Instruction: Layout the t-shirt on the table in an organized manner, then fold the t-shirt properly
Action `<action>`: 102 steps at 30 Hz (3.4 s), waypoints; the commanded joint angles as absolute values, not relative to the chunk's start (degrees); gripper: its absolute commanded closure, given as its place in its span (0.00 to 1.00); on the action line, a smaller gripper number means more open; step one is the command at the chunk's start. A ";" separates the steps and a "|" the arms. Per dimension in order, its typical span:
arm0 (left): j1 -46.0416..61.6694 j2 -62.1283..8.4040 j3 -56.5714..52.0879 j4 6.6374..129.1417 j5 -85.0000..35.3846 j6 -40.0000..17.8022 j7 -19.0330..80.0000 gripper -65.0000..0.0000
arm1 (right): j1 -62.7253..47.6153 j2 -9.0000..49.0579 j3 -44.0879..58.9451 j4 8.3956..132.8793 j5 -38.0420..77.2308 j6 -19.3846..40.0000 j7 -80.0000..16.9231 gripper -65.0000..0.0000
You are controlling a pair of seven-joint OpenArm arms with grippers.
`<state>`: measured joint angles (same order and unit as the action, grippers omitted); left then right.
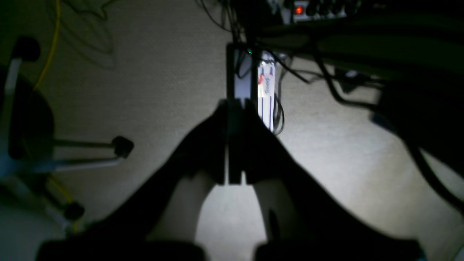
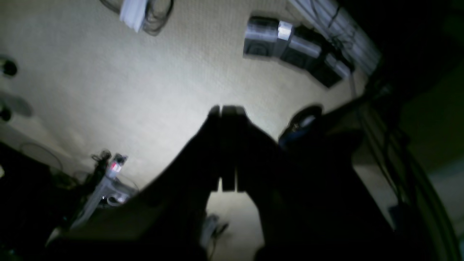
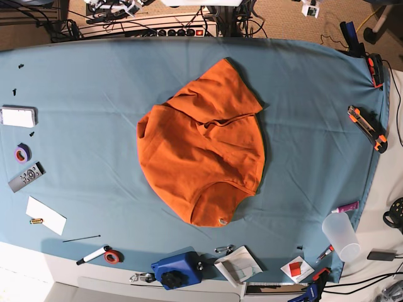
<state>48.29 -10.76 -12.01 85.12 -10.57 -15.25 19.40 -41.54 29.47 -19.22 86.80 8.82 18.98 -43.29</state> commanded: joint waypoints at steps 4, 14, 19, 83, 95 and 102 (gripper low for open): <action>54.48 -11.27 -14.15 97.73 -10.76 -15.31 27.88 1.00 | -47.68 30.15 -12.12 97.82 14.87 19.05 -46.06 1.00; 62.37 -11.25 -27.62 127.33 -19.14 -15.27 42.11 1.00 | -55.83 30.15 4.73 123.11 24.95 22.06 -50.81 1.00; 60.42 -11.29 -31.90 135.00 -20.21 -14.50 40.84 1.00 | -54.22 30.13 9.61 132.46 25.91 22.04 -50.26 1.00; 41.12 -11.11 -32.01 135.00 -20.21 -13.37 32.51 0.53 | -1.87 16.67 -49.36 107.18 -5.61 14.74 -48.49 1.00; 40.80 -11.14 -32.01 135.00 -20.21 -13.37 32.51 0.53 | -1.91 16.69 -23.64 122.23 -5.21 10.02 -49.30 1.00; 40.77 -11.11 -32.01 135.00 -20.25 -13.37 32.49 0.53 | -2.63 16.73 -5.32 122.21 12.53 20.75 -51.64 1.00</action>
